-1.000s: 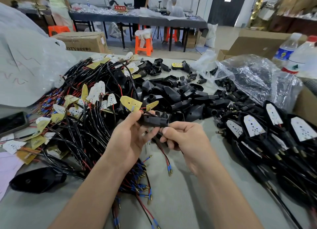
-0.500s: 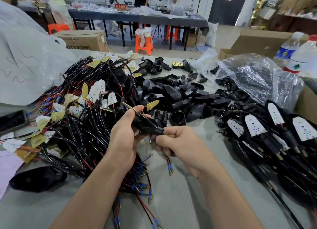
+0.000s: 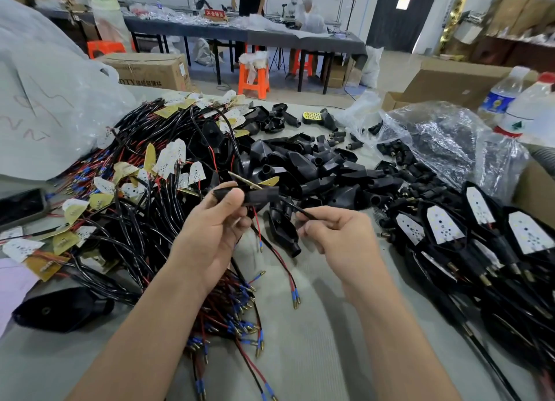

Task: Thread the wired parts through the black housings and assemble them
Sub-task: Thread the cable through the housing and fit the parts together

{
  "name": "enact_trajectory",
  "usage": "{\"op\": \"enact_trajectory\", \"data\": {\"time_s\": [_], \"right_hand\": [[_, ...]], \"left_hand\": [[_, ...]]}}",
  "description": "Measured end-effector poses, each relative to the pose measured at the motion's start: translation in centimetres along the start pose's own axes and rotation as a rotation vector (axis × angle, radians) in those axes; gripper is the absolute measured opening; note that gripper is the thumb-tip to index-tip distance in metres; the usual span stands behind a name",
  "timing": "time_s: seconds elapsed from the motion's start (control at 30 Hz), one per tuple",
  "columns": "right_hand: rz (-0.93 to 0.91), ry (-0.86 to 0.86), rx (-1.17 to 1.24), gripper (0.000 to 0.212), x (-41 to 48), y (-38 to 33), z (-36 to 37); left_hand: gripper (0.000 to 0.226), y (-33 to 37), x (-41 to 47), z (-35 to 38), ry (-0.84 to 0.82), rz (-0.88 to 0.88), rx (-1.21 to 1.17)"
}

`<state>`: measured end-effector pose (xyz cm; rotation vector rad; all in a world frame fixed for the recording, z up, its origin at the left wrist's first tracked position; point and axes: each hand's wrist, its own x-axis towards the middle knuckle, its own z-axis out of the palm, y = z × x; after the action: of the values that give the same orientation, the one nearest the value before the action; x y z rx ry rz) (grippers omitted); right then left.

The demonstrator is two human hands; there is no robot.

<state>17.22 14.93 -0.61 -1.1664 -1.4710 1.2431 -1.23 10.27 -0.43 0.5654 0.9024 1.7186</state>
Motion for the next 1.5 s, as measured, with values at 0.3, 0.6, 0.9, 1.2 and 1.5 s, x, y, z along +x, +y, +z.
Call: {"op": "enact_trajectory", "data": {"time_s": [0.3, 0.6, 0.9, 1.2, 1.5], "right_hand": [[-0.429, 0.389, -0.701, 0.019, -0.4, -0.6, -0.3], [-0.382, 0.407, -0.688, 0.016, -0.4, -1.8, 1.2], [-0.108, 0.154, -0.065, 0.018, 2.5, -5.0, -0.2], [0.088, 0.209, 0.421, 0.030, 1.8, -4.0, -1.2], [0.291, -0.213, 0.091, 0.028, -3.3, 0.3, -1.4]], "left_hand": [[0.041, 0.7, -0.2, -1.0, -0.012, 0.069, 0.107], [0.019, 0.2, -0.7, -0.4, 0.014, 0.007, 0.199], [0.035, -1.1, -1.9, 0.5, -0.032, 0.062, 0.605], [0.051, -2.6, -4.3, 2.7, -0.606, -0.203, 0.802], [0.032, -3.6, -1.7, 2.9, 0.061, -0.043, 0.574]]}}
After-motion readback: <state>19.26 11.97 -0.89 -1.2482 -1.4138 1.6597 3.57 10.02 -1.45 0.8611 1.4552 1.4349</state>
